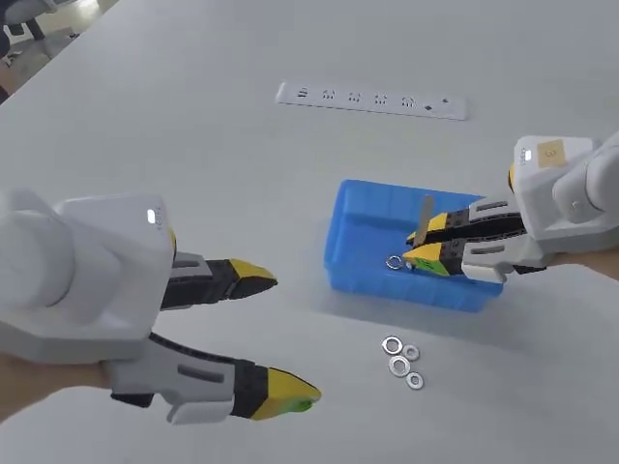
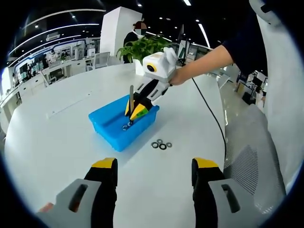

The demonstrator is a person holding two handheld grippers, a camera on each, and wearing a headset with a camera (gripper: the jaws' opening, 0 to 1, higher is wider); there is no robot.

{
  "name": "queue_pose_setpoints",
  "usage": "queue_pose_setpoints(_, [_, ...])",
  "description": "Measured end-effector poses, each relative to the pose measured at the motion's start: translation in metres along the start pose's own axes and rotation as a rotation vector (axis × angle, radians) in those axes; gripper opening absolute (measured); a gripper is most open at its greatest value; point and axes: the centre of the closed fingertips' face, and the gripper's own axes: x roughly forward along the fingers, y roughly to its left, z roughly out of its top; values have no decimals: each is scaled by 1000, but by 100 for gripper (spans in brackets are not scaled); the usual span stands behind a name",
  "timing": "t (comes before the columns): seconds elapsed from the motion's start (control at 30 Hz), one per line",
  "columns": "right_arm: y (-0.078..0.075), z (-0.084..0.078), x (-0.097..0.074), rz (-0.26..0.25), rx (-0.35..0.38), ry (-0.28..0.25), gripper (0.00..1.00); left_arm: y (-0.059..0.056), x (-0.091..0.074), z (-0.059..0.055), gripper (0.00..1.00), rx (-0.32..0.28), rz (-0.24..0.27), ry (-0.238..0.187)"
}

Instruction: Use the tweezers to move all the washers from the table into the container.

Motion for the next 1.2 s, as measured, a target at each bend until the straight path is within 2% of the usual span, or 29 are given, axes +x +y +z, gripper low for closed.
queue_pose_setpoints(0.23, [-3, 8, -2, -12, 11, -24, 11, 1, -1, -3, 68, -1, -3, 11])
queue_pose_setpoints(0.43, [-5, 13, -3, -16, 6, -27, 10, 4, -4, -2, 70, -1, 7, 2])
queue_pose_setpoints(0.5, [-6, 15, -5, -19, 8, -32, 10, 10, -6, -3, 73, 7, 19, 6])
queue_pose_setpoints(0.57, [-6, 17, -7, -21, 4, -33, 10, 16, -7, 1, 78, 12, 22, 2])
queue_pose_setpoints(0.63, [-5, 19, -9, -21, 2, -36, 10, 22, -6, 12, 76, 35, 23, -19])
queue_pose_setpoints(0.77, [-5, 22, -12, -26, -2, -37, 10, 41, 5, 53, 74, 105, 32, -93])
queue_pose_setpoints(0.8, [-5, 23, -13, -30, -7, -34, 10, 45, 10, 64, 74, 153, 28, -100])
queue_pose_setpoints(0.87, [-4, 24, -14, -29, -4, -38, 10, 48, 17, 76, 72, 184, 14, -105])
queue_pose_setpoints(0.9, [-3, 25, -14, -29, -7, -37, 10, 49, 22, 86, 70, 185, 6, -115])
queue_pose_setpoints(0.97, [-2, 25, -15, -27, -10, -33, 10, 50, 30, 106, 64, 194, -11, -168])
queue_pose_setpoints(1.03, [0, 26, -16, -26, -11, -35, 10, 49, 38, 121, 63, 202, -26, -202])
queue_pose_setpoints(1.1, [1, 28, -17, -25, -12, -37, 10, 47, 44, 129, 62, 215, -49, -214])
queue_pose_setpoints(1.2, [2, 30, -18, -21, -17, -42, 10, 39, 57, 132, 56, 214, -95, -207])
